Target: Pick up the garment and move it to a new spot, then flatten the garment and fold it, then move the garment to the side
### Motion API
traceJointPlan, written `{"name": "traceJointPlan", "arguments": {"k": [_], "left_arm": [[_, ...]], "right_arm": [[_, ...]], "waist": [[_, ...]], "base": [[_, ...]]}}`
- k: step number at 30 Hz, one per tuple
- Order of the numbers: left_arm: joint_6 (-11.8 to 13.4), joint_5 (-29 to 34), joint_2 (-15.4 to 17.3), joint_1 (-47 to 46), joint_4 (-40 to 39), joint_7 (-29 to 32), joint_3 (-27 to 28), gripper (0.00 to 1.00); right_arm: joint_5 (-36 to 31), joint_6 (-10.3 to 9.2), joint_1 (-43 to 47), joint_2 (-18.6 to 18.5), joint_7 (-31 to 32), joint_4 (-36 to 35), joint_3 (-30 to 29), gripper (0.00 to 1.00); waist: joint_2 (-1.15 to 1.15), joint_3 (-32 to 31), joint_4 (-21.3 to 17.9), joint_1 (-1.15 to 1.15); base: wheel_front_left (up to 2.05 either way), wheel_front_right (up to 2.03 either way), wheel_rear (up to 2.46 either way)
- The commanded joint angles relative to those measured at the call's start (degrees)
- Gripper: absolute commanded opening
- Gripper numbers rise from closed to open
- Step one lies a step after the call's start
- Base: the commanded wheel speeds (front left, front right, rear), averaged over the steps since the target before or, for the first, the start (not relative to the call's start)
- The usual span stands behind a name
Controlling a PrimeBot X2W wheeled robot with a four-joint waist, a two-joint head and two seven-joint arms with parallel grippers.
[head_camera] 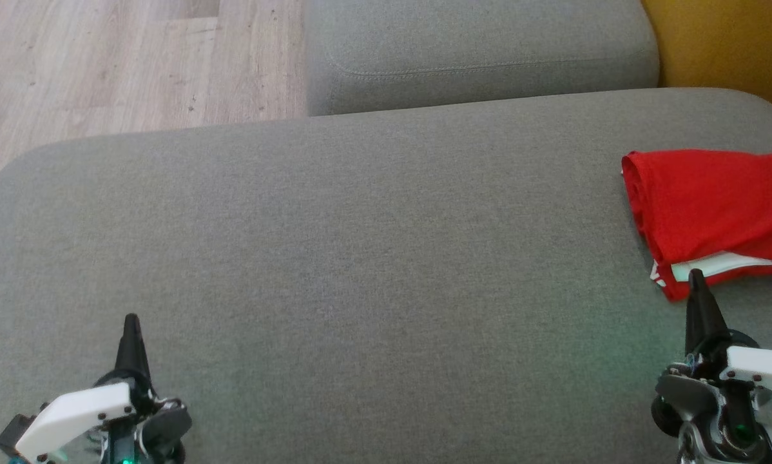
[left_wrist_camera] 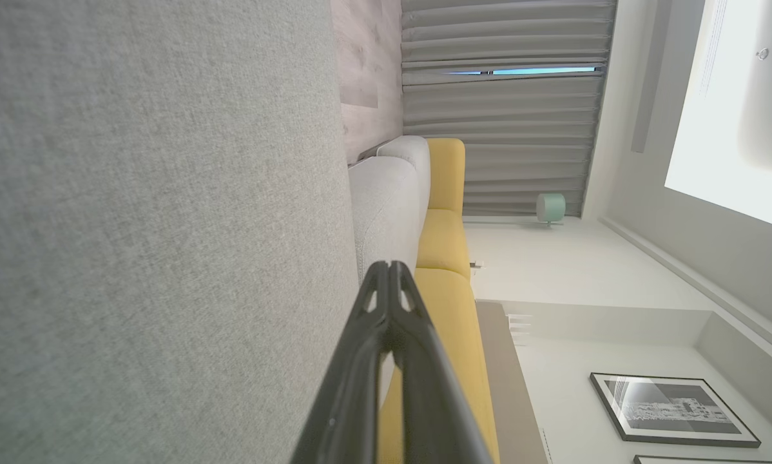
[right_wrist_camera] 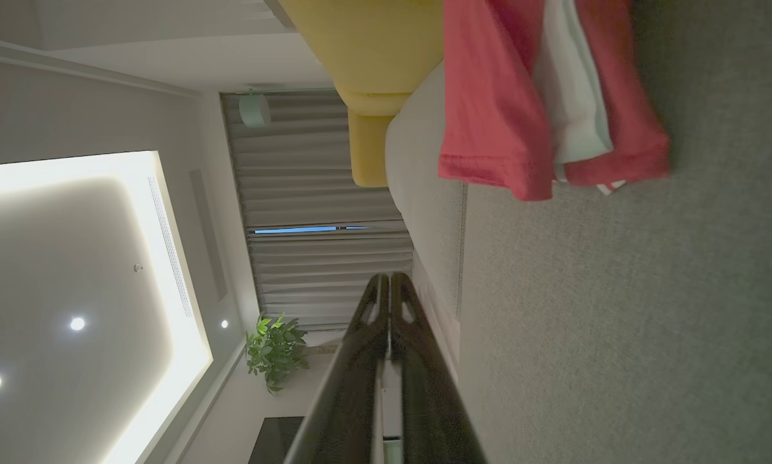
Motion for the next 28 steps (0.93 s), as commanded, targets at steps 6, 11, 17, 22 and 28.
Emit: {"name": "traceJointPlan", "arguments": {"k": [6,11,17,22,28], "left_arm": [[-0.38,0.28,0.31,-2.80,-1.64,0.56,2.57,0.00],[-0.38,0.36,0.23,-2.81,-1.63,0.65,2.67,0.00],[-0.38,0.45,0.16,-2.81,-1.63,0.73,2.77,0.00],[-0.38,0.53,0.10,-2.82,-1.62,0.80,2.86,0.00],[-0.38,0.62,0.02,-2.83,-1.62,0.89,2.97,0.00]], "right_arm": [[-0.03,-0.04,-2.86,-0.95,0.49,-1.86,0.87,0.00],[-0.10,-0.04,-2.87,-0.90,0.55,-1.85,0.79,0.00],[-0.16,-0.04,-2.87,-0.85,0.60,-1.85,0.72,0.00],[-0.21,-0.04,-2.88,-0.80,0.66,-1.84,0.65,0.00],[-0.28,-0.04,-2.89,-0.75,0.72,-1.84,0.58,0.00]], "waist": [[0.00,0.00,0.00,0.00],[0.00,0.00,0.00,0.00],[0.00,0.00,0.00,0.00],[0.00,0.00,0.00,0.00],[0.00,0.00,0.00,0.00]], "base": [[0.00,0.00,0.00],[0.00,0.00,0.00],[0.00,0.00,0.00],[0.00,0.00,0.00],[0.00,0.00,0.00]]}}
